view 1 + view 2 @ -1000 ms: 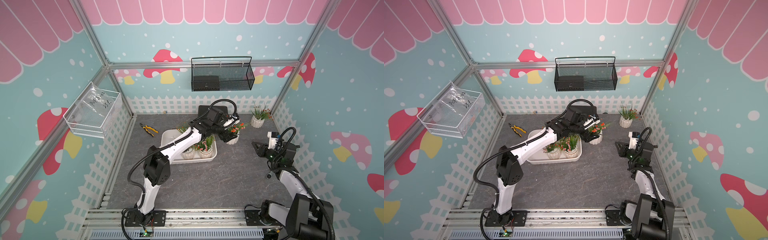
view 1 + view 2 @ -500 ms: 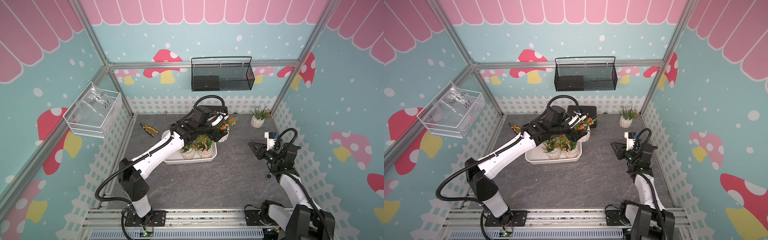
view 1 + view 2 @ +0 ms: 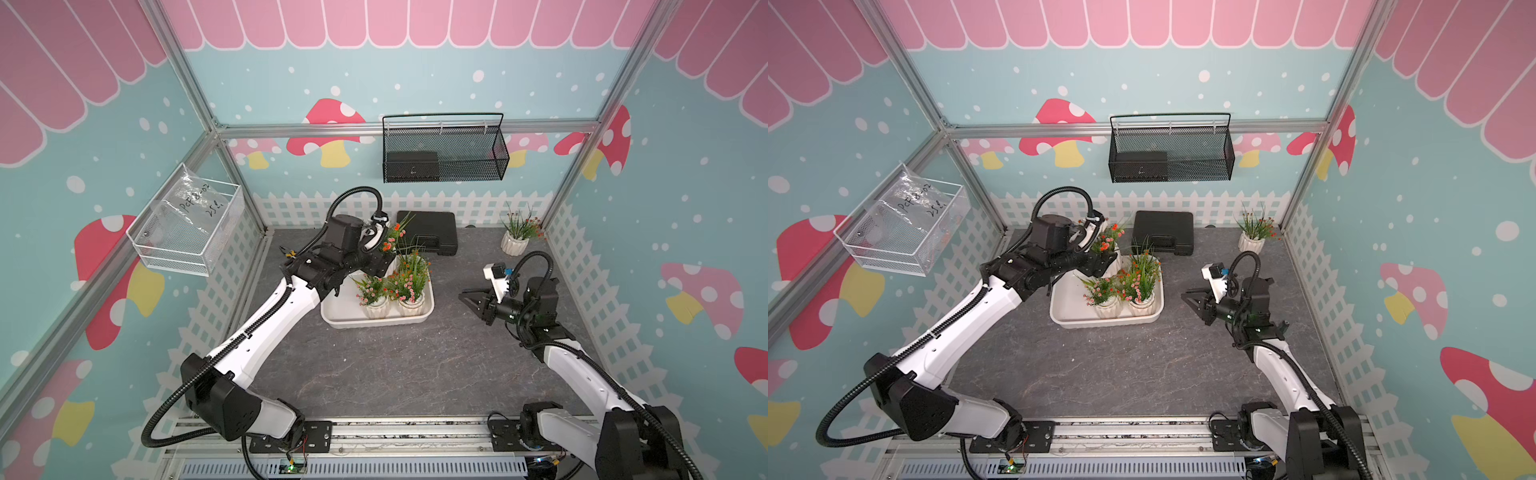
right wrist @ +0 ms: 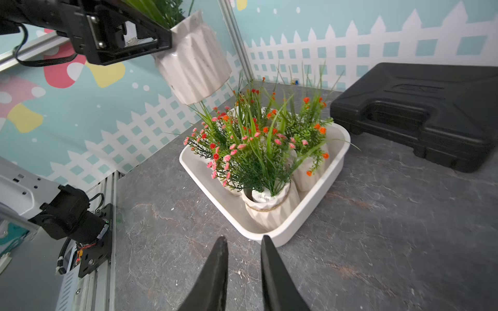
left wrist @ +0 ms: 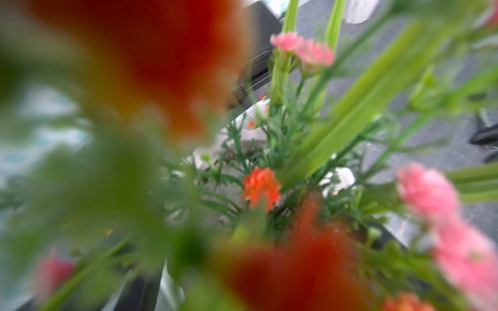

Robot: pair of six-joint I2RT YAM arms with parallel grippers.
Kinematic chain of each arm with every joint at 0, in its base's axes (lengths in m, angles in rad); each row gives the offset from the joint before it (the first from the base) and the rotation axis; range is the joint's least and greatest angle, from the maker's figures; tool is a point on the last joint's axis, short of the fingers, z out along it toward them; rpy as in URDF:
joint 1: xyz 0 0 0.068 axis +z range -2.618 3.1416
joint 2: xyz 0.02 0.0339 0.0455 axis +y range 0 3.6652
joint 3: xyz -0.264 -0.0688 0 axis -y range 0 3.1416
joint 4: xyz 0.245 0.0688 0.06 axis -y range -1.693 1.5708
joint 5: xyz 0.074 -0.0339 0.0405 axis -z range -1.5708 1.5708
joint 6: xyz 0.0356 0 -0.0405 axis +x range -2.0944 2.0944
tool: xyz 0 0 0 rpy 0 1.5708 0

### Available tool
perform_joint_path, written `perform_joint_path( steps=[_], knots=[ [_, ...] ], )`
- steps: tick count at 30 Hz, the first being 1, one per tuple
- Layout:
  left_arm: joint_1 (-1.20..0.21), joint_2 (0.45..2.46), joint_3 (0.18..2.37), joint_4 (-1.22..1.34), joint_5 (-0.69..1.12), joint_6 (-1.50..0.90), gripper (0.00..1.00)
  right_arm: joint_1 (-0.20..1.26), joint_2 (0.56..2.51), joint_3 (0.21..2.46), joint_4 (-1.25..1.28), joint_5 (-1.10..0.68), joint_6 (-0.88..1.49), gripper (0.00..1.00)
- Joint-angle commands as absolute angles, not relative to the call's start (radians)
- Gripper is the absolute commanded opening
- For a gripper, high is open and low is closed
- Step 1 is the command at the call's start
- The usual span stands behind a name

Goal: Put the potted gypsophila into the storage box
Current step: Place the baby's breath potted plant at the storage box.

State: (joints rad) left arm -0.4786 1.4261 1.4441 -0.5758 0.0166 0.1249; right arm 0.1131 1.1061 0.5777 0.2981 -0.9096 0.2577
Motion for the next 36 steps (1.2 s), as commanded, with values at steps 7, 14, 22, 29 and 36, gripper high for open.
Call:
perform_joint_path(
  steps=[7, 14, 22, 29, 36],
  knots=[
    [-0.317, 1.384, 1.382, -0.513, -0.088, 0.09, 0.54, 0.197, 1.22, 0.717, 0.315, -0.872, 0.223, 0.25],
    [-0.252, 1.458, 1.377, -0.474, -0.149, 0.084, 0.52, 0.206, 1.25, 0.737, 0.312, -0.852, 0.227, 0.25],
    [-0.196, 1.536, 1.388, -0.455, -0.21, 0.081, 0.51, 0.206, 1.282, 0.761, 0.29, -0.838, 0.215, 0.25],
    [-0.179, 1.592, 1.362, -0.407, -0.189, 0.071, 0.49, 0.206, 1.312, 0.765, 0.289, -0.827, 0.214, 0.26],
    [-0.179, 1.63, 1.318, -0.333, -0.075, 0.043, 0.49, 0.207, 1.323, 0.767, 0.277, -0.811, 0.207, 0.25]
  ],
)
